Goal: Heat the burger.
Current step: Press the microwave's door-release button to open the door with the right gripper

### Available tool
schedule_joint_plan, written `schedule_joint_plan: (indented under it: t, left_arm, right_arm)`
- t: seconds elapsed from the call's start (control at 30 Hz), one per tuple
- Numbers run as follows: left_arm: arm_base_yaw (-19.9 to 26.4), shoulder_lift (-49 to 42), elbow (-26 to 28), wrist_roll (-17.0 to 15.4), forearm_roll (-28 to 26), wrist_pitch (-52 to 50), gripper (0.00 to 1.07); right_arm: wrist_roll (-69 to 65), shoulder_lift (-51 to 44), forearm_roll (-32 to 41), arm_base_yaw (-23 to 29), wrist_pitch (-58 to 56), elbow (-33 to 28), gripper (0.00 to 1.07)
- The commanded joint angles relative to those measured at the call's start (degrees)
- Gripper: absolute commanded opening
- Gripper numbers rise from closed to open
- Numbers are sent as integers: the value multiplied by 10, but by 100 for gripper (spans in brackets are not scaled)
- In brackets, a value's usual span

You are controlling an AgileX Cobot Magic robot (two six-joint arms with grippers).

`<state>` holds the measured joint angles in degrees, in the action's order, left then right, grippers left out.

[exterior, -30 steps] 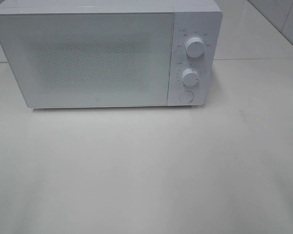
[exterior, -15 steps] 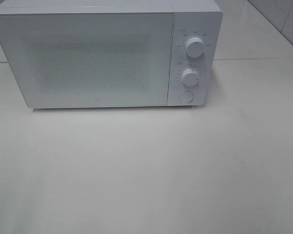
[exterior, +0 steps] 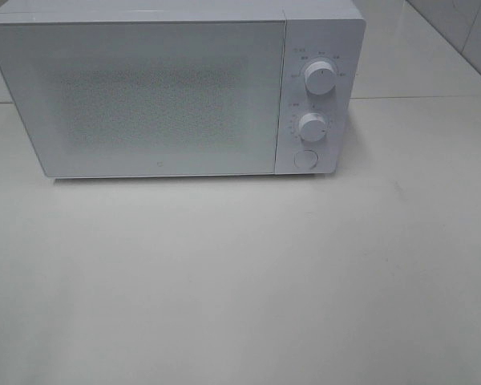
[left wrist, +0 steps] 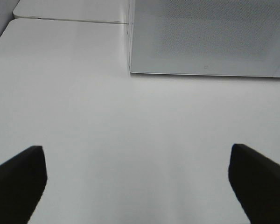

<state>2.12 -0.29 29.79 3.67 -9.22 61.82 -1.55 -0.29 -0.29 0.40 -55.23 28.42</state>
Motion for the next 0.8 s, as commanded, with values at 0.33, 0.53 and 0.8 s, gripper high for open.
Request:
schedule_joint_plan:
  t: [0.33, 0.53, 0.8]
  left_arm:
    - [2, -8, -2, -1, -4, -6, 98]
    - [2, -8, -2, -1, -4, -6, 98]
    - [2, -7, -2, -1, -4, -6, 98]
  right_arm:
    - [3, -14, -1, -3, 3, -2, 76]
    - [3, -14, -1, -3, 3, -2, 76]
    - [3, 15, -1, -3, 5, 4, 76]
